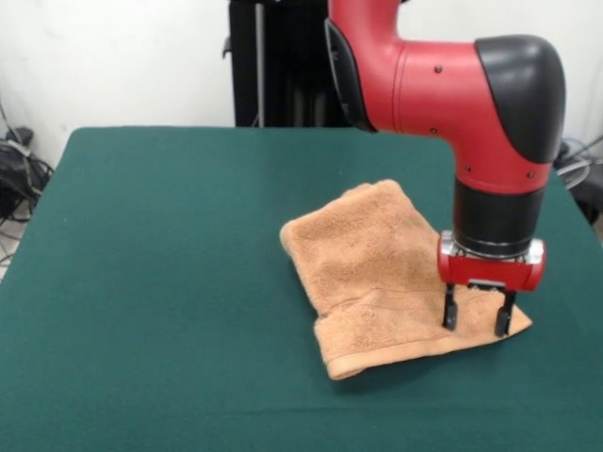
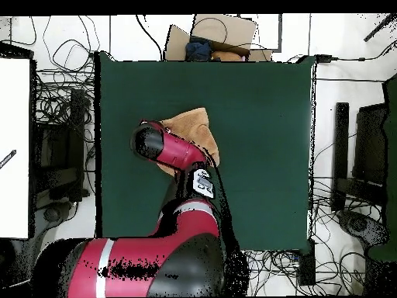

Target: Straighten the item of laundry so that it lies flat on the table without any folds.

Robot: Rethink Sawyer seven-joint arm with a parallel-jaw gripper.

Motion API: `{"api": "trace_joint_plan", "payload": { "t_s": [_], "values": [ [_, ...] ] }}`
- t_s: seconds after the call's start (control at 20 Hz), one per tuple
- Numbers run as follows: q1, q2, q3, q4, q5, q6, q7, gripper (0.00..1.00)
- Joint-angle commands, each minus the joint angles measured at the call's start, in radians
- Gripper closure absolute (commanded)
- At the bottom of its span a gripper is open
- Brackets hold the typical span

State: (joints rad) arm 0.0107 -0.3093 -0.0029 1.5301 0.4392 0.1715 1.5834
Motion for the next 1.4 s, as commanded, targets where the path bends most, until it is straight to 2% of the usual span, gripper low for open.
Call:
{"api": "trace_joint_plan", "payload": {
  "t_s": [0.05,1.4],
  "values": [
    [0.046,0.031,0.060,0.089,0.060,0.019,0.295,0.00],
    [0.079,0.024,0.029,0.094,0.102,0.027,0.294,0.00]
  ]
}}
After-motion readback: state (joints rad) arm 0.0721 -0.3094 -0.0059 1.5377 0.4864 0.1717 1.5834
